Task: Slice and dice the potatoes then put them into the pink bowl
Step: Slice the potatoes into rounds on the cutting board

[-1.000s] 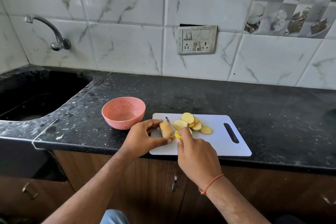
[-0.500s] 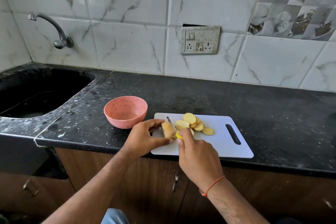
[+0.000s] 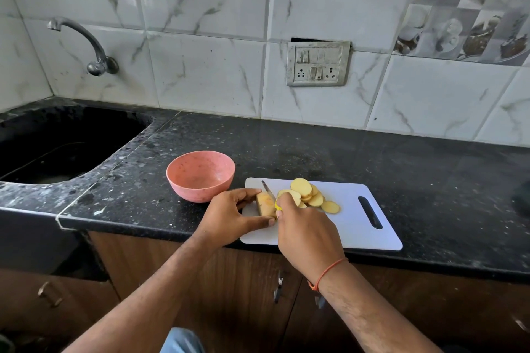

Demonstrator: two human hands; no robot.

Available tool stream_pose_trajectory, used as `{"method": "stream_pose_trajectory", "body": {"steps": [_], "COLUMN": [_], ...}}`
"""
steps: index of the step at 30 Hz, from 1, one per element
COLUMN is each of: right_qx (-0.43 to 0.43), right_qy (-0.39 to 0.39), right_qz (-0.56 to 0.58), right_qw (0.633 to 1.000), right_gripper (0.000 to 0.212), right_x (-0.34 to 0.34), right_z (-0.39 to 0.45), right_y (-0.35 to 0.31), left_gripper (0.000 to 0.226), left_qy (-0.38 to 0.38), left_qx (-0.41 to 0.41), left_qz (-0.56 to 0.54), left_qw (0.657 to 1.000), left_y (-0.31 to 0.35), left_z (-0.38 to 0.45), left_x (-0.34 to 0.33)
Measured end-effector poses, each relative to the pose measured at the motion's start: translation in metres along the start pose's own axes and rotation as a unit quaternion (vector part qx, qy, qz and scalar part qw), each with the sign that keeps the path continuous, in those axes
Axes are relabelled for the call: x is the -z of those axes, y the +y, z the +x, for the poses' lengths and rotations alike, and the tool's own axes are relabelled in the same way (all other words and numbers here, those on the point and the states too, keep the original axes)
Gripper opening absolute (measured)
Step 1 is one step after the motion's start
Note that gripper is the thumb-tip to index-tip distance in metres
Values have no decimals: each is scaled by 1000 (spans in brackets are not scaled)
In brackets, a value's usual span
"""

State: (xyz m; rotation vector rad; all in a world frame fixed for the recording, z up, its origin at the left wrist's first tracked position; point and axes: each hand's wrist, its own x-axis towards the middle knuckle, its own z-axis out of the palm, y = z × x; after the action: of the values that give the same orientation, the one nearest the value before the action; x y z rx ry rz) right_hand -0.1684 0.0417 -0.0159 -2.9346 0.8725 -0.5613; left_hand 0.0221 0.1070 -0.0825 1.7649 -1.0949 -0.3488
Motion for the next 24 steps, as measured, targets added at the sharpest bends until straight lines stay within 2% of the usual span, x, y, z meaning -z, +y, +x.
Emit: {"method": "stream_pose_trajectory", "body": {"steps": [8, 13, 20, 24], "right_qx": [29, 16, 35, 41], "right_qy": [-29, -45, -39, -35], "right_qz": [-38, -49, -49, -48], "right_qw": [998, 998, 997, 997], "right_gripper": [31, 22, 27, 23], "right_x": [2, 10, 2, 4], "right_z": [-14, 9, -21, -6], "right_y": [4, -3, 9, 7], "left_gripper": [87, 84, 85, 83], "left_qy": [7, 9, 6, 5], "left_qx": [-5, -12, -10, -16], "left_qz": [15, 17, 13, 18], "left_qw": [1000, 1000, 1000, 1000], "left_y": [2, 3, 0, 2], "left_z": [-1, -2, -1, -1], "left_x": [-1, 1, -1, 0]}}
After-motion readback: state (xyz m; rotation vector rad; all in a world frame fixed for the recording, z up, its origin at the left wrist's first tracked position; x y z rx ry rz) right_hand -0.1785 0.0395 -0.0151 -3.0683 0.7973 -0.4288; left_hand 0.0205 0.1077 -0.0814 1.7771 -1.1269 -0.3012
